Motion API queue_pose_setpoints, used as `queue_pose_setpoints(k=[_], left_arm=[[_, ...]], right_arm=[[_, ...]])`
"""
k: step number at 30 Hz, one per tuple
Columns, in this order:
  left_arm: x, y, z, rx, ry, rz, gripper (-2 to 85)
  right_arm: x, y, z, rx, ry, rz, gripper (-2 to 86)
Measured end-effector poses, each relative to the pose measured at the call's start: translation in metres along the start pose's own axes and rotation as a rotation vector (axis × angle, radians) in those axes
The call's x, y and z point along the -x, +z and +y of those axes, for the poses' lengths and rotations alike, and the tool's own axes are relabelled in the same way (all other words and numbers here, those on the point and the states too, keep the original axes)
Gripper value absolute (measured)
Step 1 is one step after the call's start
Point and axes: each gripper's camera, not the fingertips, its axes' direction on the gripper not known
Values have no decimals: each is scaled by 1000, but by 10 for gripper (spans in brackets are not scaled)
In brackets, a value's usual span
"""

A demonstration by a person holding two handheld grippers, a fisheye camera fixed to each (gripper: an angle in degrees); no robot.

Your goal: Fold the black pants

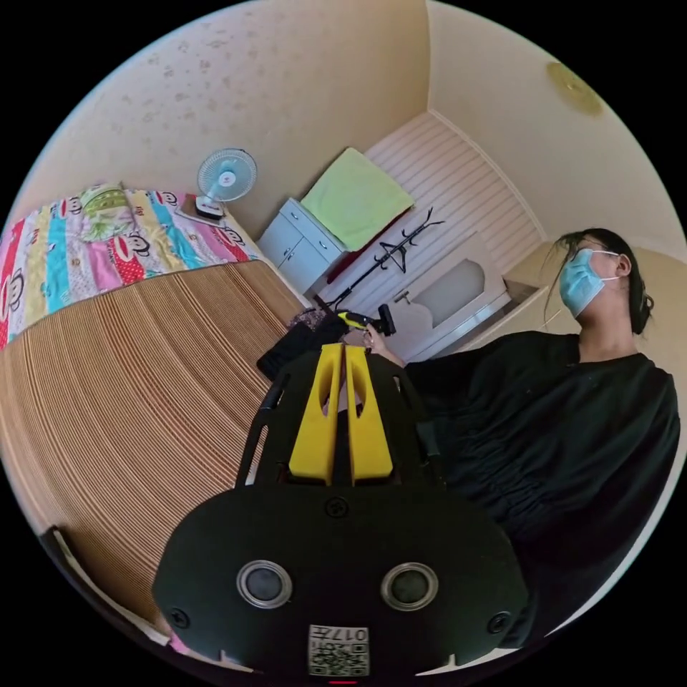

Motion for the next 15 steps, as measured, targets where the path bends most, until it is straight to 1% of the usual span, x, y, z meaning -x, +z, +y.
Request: queue_pose_setpoints(k=[1,3,4,6,7,8,9,11,13,15], left_arm=[[4,13,-12,12,13,9,-10],[9,27,-24,17,38,49,-10],[15,33,-27,11,41,75,-10],[24,36,-23,-4,27,87,-10],[31,36,-17,-9,11,70,-10],[37,35,-10,-9,-10,40,-10],[40,34,-7,-10,-19,25,-10],[52,33,5,-18,-52,6,-10],[64,35,11,-24,-85,9,-10],[76,40,13,-41,-96,54,-10]], right_arm=[[-2,0,-2,7,30,18,46],[-26,1,16,4,192,130,63],[-34,2,26,-3,234,166,69],[-75,11,83,0,457,285,93],[-86,15,100,6,509,295,102],[-110,24,138,19,618,303,118],[-131,33,178,27,718,296,131],[-156,46,233,26,844,269,145],[-174,61,280,1,927,189,159],[-188,83,325,-90,994,32,161]])
